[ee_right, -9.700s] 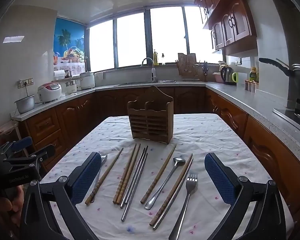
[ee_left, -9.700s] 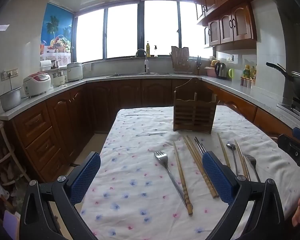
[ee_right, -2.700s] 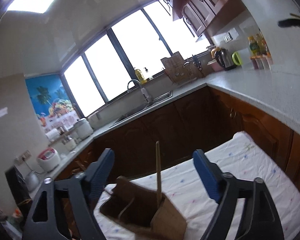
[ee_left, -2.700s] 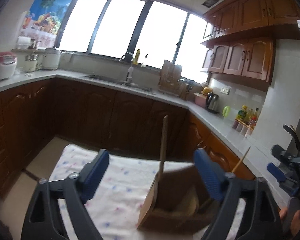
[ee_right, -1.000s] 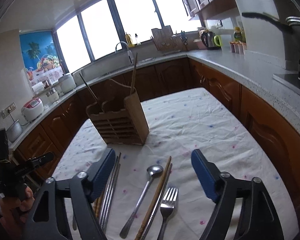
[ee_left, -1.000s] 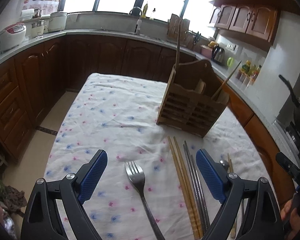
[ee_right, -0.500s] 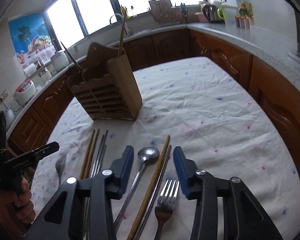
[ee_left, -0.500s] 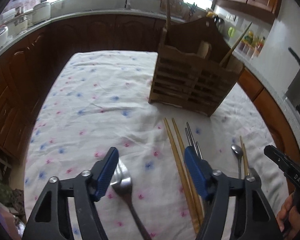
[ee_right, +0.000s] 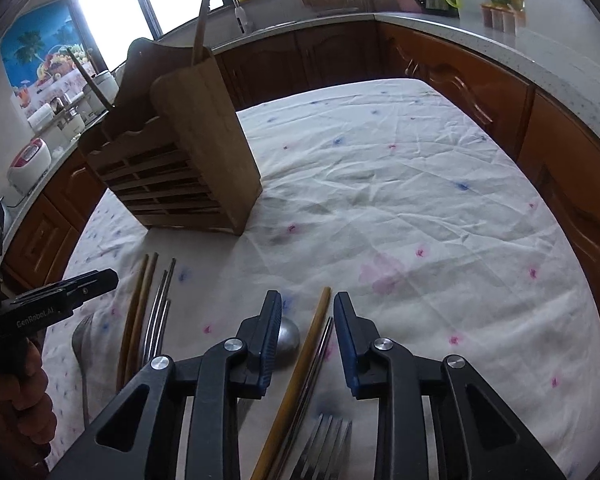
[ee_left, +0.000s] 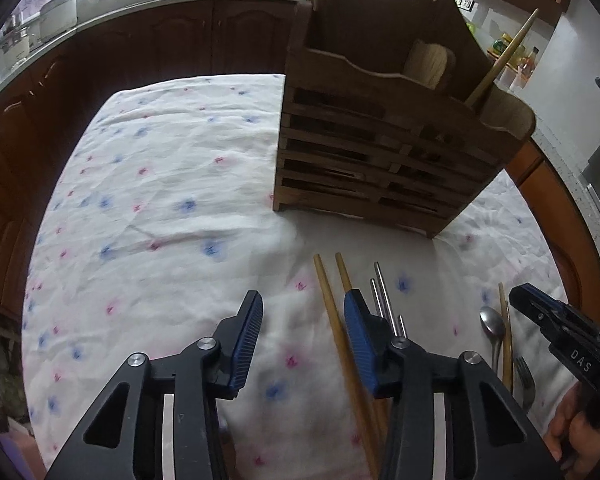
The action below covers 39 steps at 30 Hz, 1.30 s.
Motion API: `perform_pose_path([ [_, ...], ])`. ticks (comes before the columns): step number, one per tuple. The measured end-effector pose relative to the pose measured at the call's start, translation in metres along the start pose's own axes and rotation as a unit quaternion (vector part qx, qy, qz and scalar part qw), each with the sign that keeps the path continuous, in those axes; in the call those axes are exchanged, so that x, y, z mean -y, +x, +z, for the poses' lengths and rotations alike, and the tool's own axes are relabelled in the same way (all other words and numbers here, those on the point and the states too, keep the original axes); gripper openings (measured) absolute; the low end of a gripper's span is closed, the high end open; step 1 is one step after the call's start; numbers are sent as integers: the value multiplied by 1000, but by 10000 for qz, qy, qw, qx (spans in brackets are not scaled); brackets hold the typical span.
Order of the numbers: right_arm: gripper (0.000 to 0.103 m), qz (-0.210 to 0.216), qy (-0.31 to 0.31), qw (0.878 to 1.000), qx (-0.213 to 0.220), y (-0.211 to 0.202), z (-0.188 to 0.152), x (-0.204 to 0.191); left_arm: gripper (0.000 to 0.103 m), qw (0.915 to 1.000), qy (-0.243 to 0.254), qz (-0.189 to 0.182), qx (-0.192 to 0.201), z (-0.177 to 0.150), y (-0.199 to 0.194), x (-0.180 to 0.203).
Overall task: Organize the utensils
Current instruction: 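Lower the left tool and grasp another wooden chopstick, then carry the chopstick with the left tool and release it into the wooden holder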
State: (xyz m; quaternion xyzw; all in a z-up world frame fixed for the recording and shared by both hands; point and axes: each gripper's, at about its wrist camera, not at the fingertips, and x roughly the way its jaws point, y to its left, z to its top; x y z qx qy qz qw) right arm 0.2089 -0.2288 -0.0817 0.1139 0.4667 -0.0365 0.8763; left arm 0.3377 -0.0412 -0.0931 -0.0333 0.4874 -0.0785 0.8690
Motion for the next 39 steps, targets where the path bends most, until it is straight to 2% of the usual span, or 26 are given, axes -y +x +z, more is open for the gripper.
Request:
perform_pose_path([
  [5, 19, -16, -75, 9997, -234, 15, 2, -1, 32, 9996, 70, -17, -262, 5, 25, 6],
  [8, 17, -56, -147, 9995, -290, 22, 1, -2, 31, 9996, 201, 99, -188, 8, 29, 11],
  [12, 14, -83, -194, 9994, -288, 23, 1, -3, 20, 9988, 395, 243, -134, 9, 35, 18],
  [14, 8, -155, -249, 9992, -287, 24, 2, -4, 10, 9980, 536, 320, -109, 9, 38, 22],
  [18, 7, -125, -283, 9992, -270, 25, 3, -4, 7, 9972, 659, 350, -56, 6, 38, 27],
  [21, 6, 66, -152, 9996, -240, 22, 2, -3, 5, 9984, 527, 181, -50, 4, 36, 22],
  [27, 5, 376, -110, 9992, 84, -6, 5, -13, 3, 9992, 352, -155, 137, -5, 10, 13],
  [34, 5, 633, -168, 9967, 487, -45, 10, -27, 3, 9970, 186, -609, 440, -22, -33, 9],
  [39, 4, 732, -209, 9944, 740, -68, 12, -34, 3, 9942, 179, -777, 720, -29, -72, 1],
])
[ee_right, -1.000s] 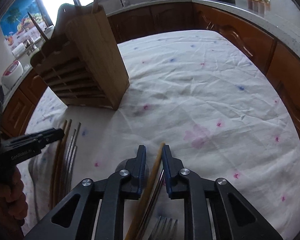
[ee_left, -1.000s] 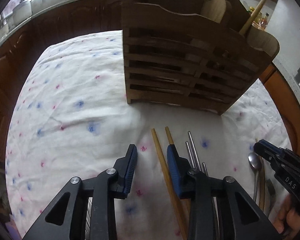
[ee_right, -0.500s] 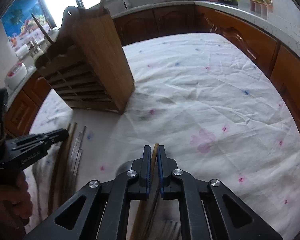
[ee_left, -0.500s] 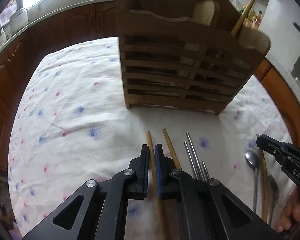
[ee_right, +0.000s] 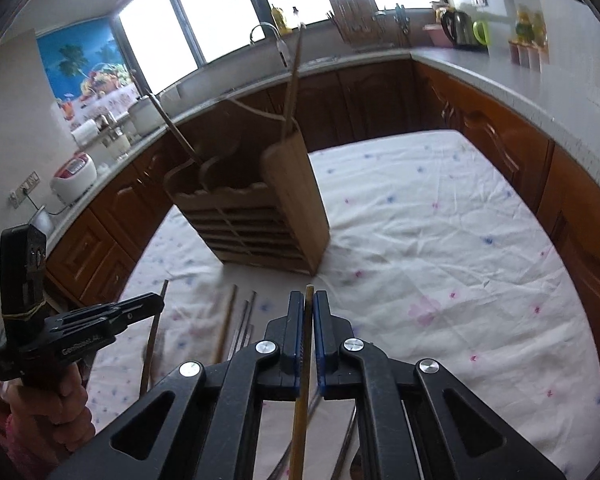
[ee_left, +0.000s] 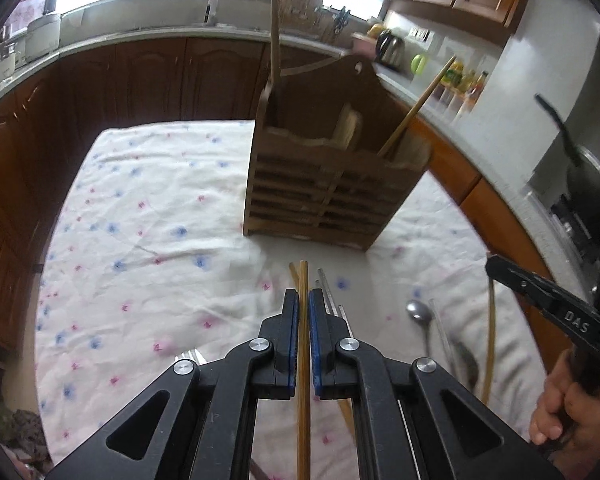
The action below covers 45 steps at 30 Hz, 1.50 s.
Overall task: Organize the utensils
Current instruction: 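Carry the chopstick with the left tool and release it into the wooden holder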
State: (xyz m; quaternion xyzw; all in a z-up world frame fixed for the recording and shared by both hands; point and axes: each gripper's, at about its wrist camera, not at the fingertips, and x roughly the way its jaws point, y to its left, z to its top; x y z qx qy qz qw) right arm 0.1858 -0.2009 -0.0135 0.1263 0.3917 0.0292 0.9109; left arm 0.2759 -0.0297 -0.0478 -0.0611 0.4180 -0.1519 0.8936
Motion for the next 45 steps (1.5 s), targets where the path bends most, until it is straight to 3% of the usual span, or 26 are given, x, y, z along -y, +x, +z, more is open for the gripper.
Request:
perform_pose_path([
  [11, 4, 144, -165, 9985, 500, -44, 8, -19, 3, 9981, 69, -265, 558, -15, -86, -9],
  [20, 4, 135, -316, 9939, 1048, -83, 18, -33, 3, 9941, 150, -357, 1015, -20, -134, -14],
  [33, 4, 166, -383, 9885, 1456, -100, 27, -39, 3, 9846, 94, -413, 1697, -27, -164, -24],
  [45, 4, 233, -289, 9829, 1805, -104, 49, -37, 3, 9766, 96, -429, 2105, -17, -161, -28],
])
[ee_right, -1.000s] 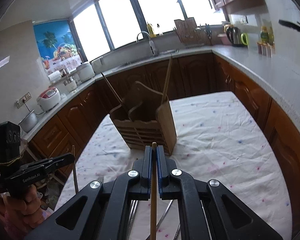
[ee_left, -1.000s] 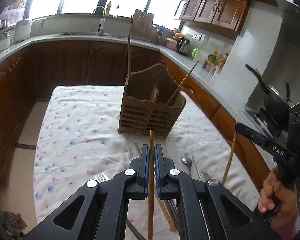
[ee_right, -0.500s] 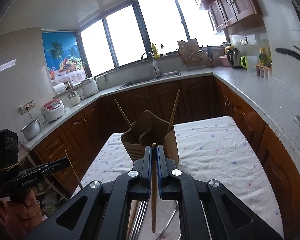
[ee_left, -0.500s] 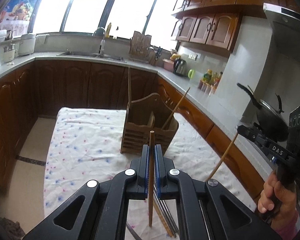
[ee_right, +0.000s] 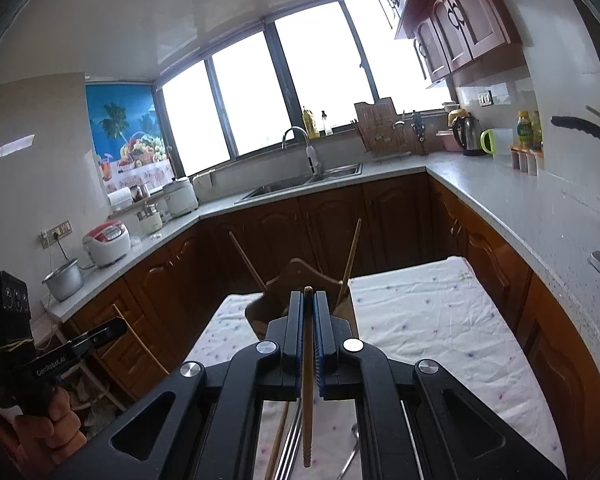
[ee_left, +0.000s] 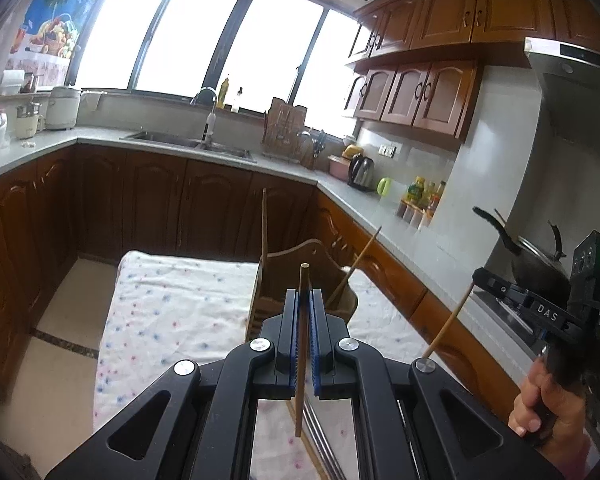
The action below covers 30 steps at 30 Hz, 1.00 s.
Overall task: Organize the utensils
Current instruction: 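Carry the chopstick with the left tool and release it into the wooden holder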
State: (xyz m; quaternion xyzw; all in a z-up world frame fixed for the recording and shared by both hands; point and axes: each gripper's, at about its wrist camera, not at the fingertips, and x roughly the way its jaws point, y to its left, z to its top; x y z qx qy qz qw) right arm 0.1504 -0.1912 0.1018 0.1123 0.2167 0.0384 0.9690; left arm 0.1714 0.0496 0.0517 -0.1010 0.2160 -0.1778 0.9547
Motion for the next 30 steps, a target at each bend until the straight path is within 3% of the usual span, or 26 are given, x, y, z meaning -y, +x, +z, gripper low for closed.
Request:
perform_pose_path([
  [9, 4, -23, -9, 9993, 370, 13, 33, -3, 3, 9990, 156, -29, 418, 17, 14, -1],
  [21, 4, -303, -32, 9952, 926, 51, 82, -7, 3, 9893, 376, 128, 1402, 51, 53, 2],
  [30, 4, -460, 245, 9942, 942, 97, 74, 12, 3, 9908, -99, 410, 1288, 25, 140, -22],
])
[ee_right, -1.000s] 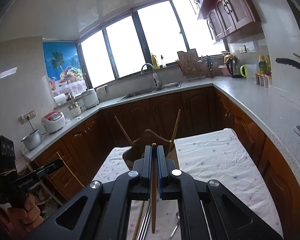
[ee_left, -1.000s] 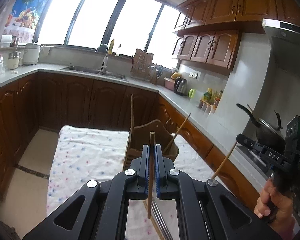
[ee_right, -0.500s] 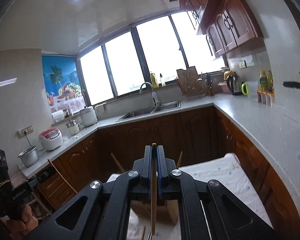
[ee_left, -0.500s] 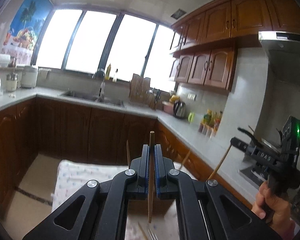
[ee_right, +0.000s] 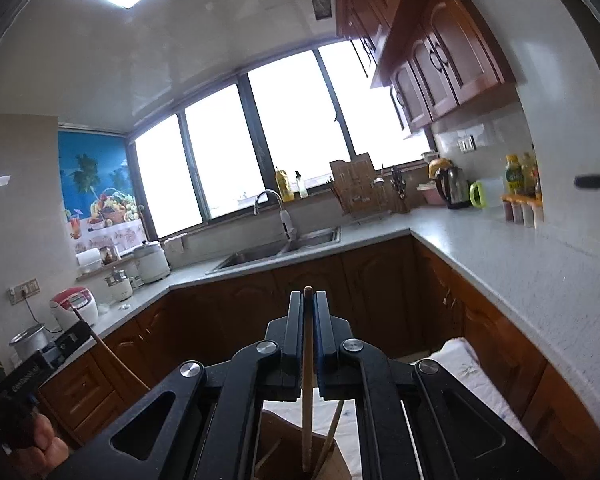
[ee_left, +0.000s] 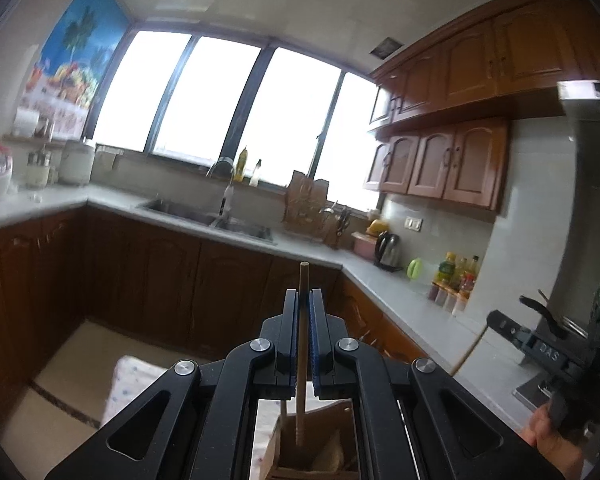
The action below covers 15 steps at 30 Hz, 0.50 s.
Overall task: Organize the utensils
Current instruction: 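Carry the chopstick with the left tool and release it into the wooden holder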
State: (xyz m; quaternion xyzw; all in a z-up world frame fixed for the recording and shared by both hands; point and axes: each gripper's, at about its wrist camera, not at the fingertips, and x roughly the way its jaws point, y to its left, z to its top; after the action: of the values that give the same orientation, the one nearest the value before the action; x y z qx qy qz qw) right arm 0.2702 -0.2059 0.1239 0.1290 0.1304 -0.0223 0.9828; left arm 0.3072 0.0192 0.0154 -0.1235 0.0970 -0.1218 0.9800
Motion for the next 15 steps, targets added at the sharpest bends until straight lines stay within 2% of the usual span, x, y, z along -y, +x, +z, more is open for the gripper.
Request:
perform_pose_path([
  [4, 4, -64, 28, 9999, -133, 15, -25, 6, 3, 9998, -136, 143, -37, -19, 32, -4],
  [9, 4, -108, 121, 9992, -374, 29, -51, 14, 3, 9990, -182, 243, -329, -51, 69, -2],
  [15, 4, -175, 224, 9982, -535, 35, -63, 25, 3, 9975, -282, 220, -612, -51, 90, -5],
])
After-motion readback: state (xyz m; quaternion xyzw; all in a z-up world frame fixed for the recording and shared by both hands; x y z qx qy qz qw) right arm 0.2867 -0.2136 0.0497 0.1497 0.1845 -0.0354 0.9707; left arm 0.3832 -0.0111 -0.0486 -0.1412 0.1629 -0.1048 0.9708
